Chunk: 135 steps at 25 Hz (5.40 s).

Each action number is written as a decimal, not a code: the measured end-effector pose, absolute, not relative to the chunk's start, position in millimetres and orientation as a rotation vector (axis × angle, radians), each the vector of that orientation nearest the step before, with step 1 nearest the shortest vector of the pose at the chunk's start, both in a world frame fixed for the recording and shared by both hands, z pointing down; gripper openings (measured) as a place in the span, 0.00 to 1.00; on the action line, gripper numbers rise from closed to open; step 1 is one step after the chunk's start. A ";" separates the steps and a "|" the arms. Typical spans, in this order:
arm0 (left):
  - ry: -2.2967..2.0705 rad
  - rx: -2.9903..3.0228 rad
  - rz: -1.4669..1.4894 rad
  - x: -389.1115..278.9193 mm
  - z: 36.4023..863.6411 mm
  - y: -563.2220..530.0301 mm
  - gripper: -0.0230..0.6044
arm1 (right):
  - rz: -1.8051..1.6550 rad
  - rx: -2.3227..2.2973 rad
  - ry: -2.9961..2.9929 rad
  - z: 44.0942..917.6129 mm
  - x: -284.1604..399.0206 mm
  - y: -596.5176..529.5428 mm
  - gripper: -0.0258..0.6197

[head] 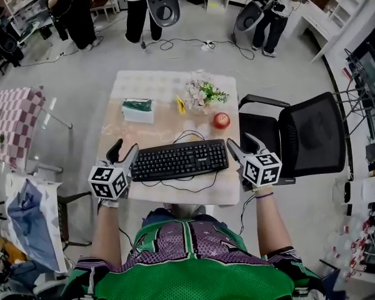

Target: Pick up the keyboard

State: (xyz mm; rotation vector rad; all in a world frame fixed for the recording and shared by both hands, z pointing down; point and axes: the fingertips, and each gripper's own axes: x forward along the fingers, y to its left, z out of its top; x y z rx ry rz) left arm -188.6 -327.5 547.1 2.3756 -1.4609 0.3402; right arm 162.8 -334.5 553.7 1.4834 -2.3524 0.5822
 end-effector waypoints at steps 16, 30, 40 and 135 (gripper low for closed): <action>-1.421 2.146 0.498 -210.0 666.3 -320.7 0.42 | 0.781 1.352 -2.146 685.5 170.3 -348.1 0.42; -1.391 1.926 0.664 -228.1 756.2 -315.5 0.42 | 0.942 1.276 -2.054 755.6 173.4 -361.5 0.42; -1.339 1.856 0.661 -226.0 777.8 -312.3 0.44 | 1.046 1.220 -2.044 775.7 166.8 -356.9 0.42; -1.263 1.945 0.431 -235.9 714.9 -326.9 0.43 | 1.412 0.714 -2.530 627.1 66.4 -281.9 0.16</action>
